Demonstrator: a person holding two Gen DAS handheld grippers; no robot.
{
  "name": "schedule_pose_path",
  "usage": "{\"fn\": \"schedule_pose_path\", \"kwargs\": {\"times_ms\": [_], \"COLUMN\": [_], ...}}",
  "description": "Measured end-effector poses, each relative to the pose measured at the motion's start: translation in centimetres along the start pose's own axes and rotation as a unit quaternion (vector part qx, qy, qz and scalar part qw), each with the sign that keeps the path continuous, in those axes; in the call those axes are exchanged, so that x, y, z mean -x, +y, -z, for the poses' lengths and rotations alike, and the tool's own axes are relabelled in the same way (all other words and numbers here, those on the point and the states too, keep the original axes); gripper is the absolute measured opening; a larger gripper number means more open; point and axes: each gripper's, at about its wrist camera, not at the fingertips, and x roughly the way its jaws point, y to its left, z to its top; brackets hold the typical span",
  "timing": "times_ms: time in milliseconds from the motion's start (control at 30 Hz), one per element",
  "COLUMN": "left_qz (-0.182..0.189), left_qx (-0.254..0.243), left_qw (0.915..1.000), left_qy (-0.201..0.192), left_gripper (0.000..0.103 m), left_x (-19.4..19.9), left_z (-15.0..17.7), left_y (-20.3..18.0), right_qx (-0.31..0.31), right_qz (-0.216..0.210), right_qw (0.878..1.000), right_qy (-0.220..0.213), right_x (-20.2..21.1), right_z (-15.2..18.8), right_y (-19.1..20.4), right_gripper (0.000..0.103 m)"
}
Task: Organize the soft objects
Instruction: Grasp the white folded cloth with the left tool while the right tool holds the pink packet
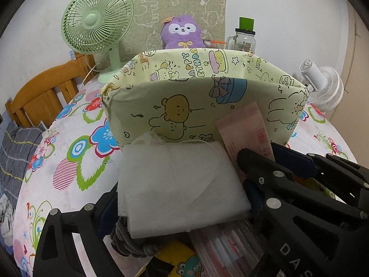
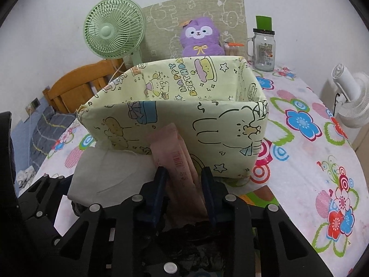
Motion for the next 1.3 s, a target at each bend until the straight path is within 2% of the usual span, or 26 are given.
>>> {"fn": "schedule_pose_path", "kwargs": {"times_ms": [133,500,767,833,867,1300], "left_qz": [0.0,0.004,0.004,0.005,0.007,0.01], "left_qx": [0.0,0.004,0.005,0.005,0.005,0.002], "left_qw": [1.0,0.9998,0.9993,0.9992,0.9991,0.9977], "left_qy": [-0.004,-0.02,-0.036,-0.04,-0.042,-0.067], "left_gripper": [0.084,0.048,0.041,0.038,0.031,0.03], "left_x": [0.3,1.5,2.8,3.2,3.3,6.1], "left_z": [0.1,0.2,0.2,0.3,0.3,0.2], "left_y": [0.0,0.3,0.3,0.3,0.3,0.1], "right_qx": [0.003,0.005,0.008,0.009,0.009,0.014], "right_qz": [0.001,0.008,0.01,0.012,0.013,0.02], "right_qw": [1.0,1.0,0.999,0.999,0.999,0.998], "right_qy": [-0.004,-0.018,-0.033,-0.037,-0.039,-0.065], "right_x": [0.4,1.8,3.2,3.5,3.7,6.8], "right_z": [0.0,0.1,0.1,0.1,0.0,0.1], "right_y": [0.1,0.5,0.9,1.0,1.1,1.9], "right_gripper": [0.026,0.018,0.014,0.014,0.014,0.014]}}
